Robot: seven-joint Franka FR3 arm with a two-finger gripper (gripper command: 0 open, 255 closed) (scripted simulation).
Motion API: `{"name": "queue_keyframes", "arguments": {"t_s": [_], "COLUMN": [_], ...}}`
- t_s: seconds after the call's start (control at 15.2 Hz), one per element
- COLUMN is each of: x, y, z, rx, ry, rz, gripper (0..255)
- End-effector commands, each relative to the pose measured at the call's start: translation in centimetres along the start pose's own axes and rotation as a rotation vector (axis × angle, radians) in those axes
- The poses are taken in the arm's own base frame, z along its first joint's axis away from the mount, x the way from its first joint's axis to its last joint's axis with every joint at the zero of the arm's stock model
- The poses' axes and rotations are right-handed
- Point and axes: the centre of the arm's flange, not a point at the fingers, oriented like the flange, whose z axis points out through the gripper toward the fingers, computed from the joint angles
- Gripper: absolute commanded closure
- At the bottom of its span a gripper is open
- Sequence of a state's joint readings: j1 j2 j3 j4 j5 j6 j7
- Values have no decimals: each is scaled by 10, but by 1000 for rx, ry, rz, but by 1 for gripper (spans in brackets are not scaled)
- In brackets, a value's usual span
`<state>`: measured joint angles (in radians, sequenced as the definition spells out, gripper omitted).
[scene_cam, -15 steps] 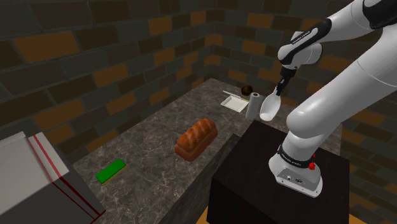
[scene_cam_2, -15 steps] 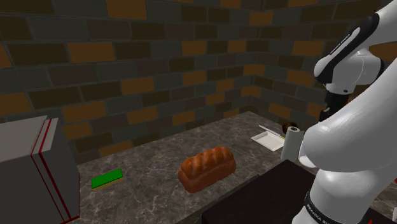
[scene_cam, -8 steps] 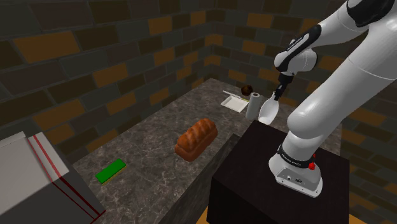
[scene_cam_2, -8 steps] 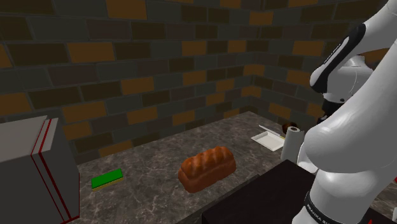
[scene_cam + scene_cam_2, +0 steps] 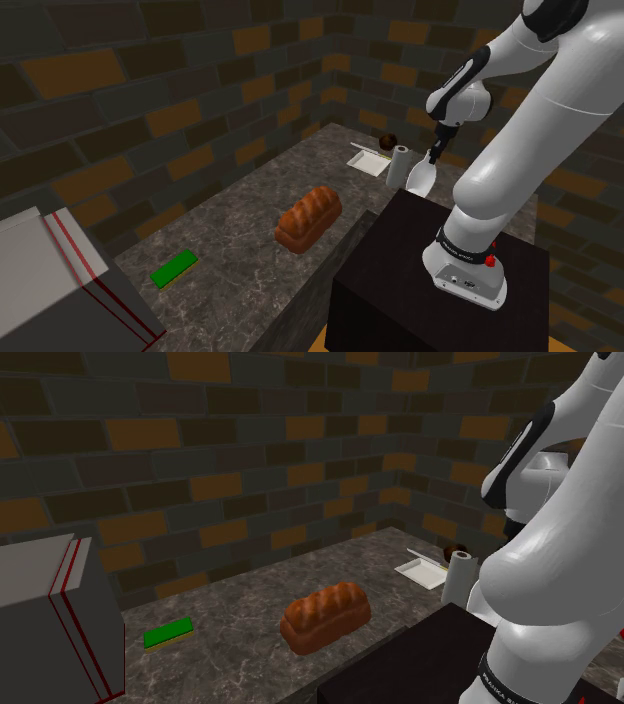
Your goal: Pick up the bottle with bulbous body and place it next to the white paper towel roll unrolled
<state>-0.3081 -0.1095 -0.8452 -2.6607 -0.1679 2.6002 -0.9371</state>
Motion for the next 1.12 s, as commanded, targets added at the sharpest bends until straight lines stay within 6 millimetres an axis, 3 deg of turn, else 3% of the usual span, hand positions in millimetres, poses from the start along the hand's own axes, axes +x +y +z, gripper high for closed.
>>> {"name": "queue_keyframes", "arguments": {"t_s": [0.0,0.2,0.26,0.59,0.86,1.06], "x": [0,0,0,0,0,0], "y": [0,0,0,0,0,0], "z": [0,0,0,0,-50,-50], "rx": [0,0,0,0,-1,0], "ry": [0,0,0,0,0,0], "rz": [0,0,0,0,0,0], "gripper": [255,255,0,0,0,0]}}
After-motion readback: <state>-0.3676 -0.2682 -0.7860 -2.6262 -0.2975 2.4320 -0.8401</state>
